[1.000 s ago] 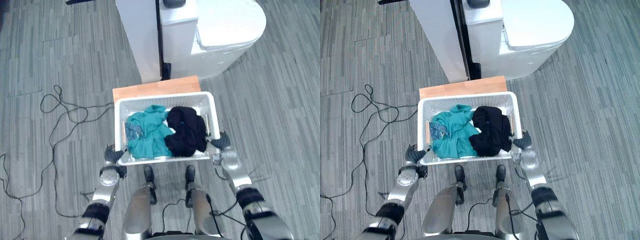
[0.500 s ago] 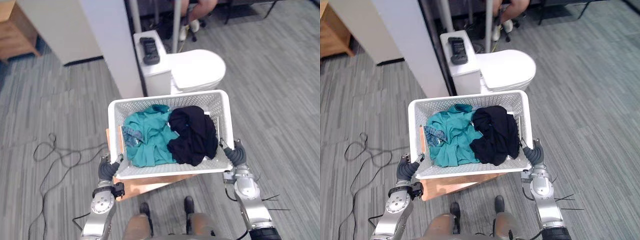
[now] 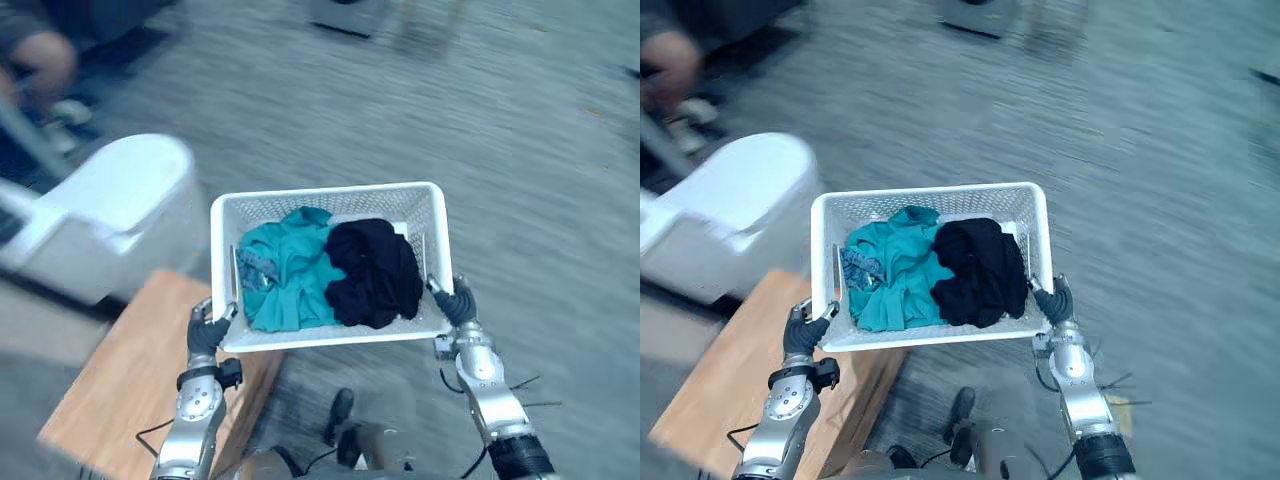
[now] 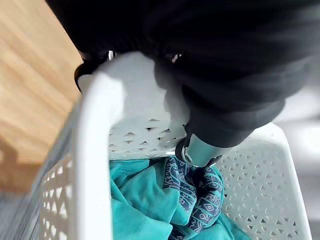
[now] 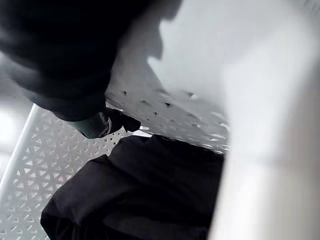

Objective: Pick up the laundry basket with both hands and put the clothes into the washing machine.

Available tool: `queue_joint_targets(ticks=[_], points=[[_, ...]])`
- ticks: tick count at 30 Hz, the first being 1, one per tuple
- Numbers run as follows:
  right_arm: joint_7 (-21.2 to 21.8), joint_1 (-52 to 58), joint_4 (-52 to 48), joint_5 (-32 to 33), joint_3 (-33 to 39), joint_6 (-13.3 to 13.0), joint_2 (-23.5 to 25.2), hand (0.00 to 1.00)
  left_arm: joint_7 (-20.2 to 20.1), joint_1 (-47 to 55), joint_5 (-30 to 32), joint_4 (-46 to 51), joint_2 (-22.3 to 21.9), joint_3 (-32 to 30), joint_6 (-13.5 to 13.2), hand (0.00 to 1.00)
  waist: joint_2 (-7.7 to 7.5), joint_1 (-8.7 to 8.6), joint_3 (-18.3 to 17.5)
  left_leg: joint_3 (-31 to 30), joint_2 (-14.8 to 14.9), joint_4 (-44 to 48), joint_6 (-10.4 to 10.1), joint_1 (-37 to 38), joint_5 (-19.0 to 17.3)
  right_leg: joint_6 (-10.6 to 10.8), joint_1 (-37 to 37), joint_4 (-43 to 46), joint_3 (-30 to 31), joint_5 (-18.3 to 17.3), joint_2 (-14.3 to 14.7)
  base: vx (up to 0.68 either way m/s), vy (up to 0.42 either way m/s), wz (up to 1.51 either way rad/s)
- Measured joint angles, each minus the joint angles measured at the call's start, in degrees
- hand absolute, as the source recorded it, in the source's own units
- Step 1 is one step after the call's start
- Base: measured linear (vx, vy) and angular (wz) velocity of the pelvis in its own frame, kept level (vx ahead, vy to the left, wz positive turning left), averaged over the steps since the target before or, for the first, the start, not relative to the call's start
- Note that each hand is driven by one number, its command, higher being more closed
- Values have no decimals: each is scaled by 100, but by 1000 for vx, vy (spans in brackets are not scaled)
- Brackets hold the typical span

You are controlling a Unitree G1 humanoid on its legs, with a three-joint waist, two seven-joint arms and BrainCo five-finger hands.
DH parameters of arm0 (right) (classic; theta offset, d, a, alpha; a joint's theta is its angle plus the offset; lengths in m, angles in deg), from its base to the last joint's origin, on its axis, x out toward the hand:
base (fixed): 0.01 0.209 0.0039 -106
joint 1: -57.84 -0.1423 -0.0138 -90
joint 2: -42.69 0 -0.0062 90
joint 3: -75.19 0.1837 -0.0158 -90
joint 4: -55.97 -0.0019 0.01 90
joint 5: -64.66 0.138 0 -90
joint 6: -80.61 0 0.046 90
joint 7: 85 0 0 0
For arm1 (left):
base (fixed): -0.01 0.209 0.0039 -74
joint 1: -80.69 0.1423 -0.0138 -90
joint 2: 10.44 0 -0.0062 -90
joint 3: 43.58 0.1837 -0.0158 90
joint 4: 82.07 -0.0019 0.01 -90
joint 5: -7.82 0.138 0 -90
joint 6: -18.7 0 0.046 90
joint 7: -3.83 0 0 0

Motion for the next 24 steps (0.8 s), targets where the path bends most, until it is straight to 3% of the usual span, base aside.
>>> queue_joint_targets(ticks=[1,3,5,7,10,11,12,13,14,15,16,17,18,19,20,21,24], points=[[-1,1,37,8,-10,24,-48,100,1,-41,-18,-118,-64,16,36,100,136,-8,79,-267,463,762,238,-117,-84,-151,63,-109,220,51,293,84,-205,-112],[18,84,46,11,-93,140,-117,100,19,121,-65,-133,-160,30,79,100,215,81,116,-1451,680,1728,524,-422,-90,-339,352,-300,539,177,623,144,-168,-118],[49,245,-5,11,-113,169,-233,100,25,382,-95,-133,-219,164,82,100,235,224,117,-3355,-214,2215,319,-901,-161,-405,753,-597,1032,177,750,227,1,-126],[85,284,-9,11,-141,169,-243,100,25,435,-102,-132,-197,177,81,100,254,296,109,-3823,-673,2131,329,-1357,-170,-466,964,-832,1272,136,787,205,92,-72],[98,325,-40,10,-151,169,-245,100,23,494,-103,-131,-194,178,81,100,286,429,110,-4074,-1194,1079,169,-1990,-67,-447,1292,-1217,1470,143,755,273,129,-37],[99,324,-59,10,-153,169,-247,100,23,508,-102,-119,-200,178,81,100,298,476,101,-4170,-1374,426,33,-2182,227,-332,1420,-1389,1489,145,711,344,165,-28],[98,341,-66,6,-155,170,-229,100,23,527,-102,-117,-190,175,89,100,252,581,70,-4121,-1521,36,138,-2168,921,-174,1561,-1553,1588,135,616,393,175,-24],[98,346,-65,6,-159,170,-221,100,23,538,-101,-110,-190,175,89,100,218,610,23,-4057,-1606,-104,451,-2064,1074,-58,1590,-1627,1646,176,554,478,192,-19],[95,303,-79,6,-157,169,-233,100,23,537,-100,-11,-198,156,101,100,198,619,-26,-3936,-1680,-60,903,-2106,1146,33,1584,-1710,1657,205,450,508,212,-17],[95,286,-79,8,-149,170,-220,100,23,558,-96,77,-198,138,112,100,204,703,-31,-3815,-1687,146,1205,-2125,1059,95,1641,-1727,1686,233,381,591,244,-22],[96,307,-77,8,-150,170,-206,100,23,581,-75,88,-200,134,134,100,201,766,-33,-3757,-1735,195,1275,-2022,962,191,1648,-1521,1679,178,300,480,199,-29],[102,304,-72,3,-150,170,-189,100,23,649,-62,116,-201,134,149,100,206,764,-34,-3701,-1784,138,1283,-1828,815,443,1497,-913,1669,17,182,452,191,-35],[112,306,-32,-6,-146,167,-127,100,23,715,-58,138,-178,134,152,100,211,747,-28,-3640,-1852,0,1258,-1507,615,788,1016,474,1693,-181,10,414,176,-23],[112,333,-5,-6,-135,168,-96,100,23,710,-56,138,-161,135,171,100,198,711,-25,-3641,-1906,-29,1260,-1357,561,977,751,1256,1717,-157,-130,476,168,-9],[111,406,60,-5,-107,168,-49,100,23,702,-34,138,-132,160,204,100,192,669,-23,-3644,-2001,-154,1254,-986,417,1101,268,2692,1673,-102,-365,460,116,9],[111,463,116,-6,-105,167,21,100,23,737,20,138,-73,168,215,100,198,586,-26,-3656,-2070,-371,1260,-560,340,893,-76,3596,1481,-176,-610,381,70,10],[110,474,175,-7,-101,136,118,100,23,714,64,163,73,177,221,100,244,427,-53,-3802,-2066,-991,1209,92,296,502,-698,3529,1055,-405,-711,359,25,9]])
